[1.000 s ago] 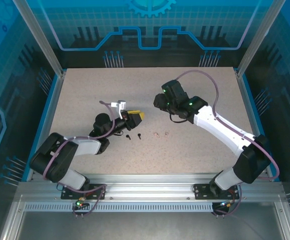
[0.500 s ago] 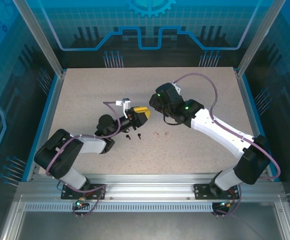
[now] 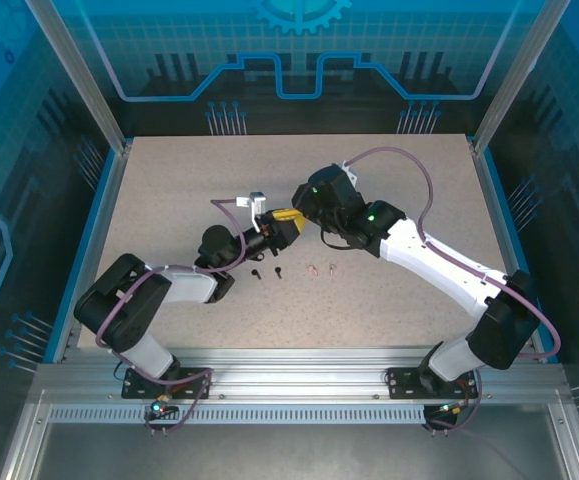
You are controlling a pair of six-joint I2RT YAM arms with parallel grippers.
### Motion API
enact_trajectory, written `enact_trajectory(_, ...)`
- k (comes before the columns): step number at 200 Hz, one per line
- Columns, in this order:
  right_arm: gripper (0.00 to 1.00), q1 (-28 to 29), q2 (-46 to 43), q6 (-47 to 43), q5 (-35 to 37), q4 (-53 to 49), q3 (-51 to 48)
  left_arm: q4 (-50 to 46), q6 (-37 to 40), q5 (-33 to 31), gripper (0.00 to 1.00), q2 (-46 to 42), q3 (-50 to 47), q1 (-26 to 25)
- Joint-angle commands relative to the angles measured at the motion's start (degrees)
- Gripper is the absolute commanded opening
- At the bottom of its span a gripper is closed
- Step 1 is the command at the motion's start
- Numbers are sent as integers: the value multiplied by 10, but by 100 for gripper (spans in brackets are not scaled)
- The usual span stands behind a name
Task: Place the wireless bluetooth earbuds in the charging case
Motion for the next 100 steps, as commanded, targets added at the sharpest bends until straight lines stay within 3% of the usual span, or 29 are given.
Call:
enact_trajectory(1, 31, 16, -13, 13, -1, 18, 14, 28, 8, -4, 38, 7, 24, -4)
enact_trajectory(100, 30, 24, -18, 31, -9, 38, 0, 28, 11, -15, 31, 11, 39, -4)
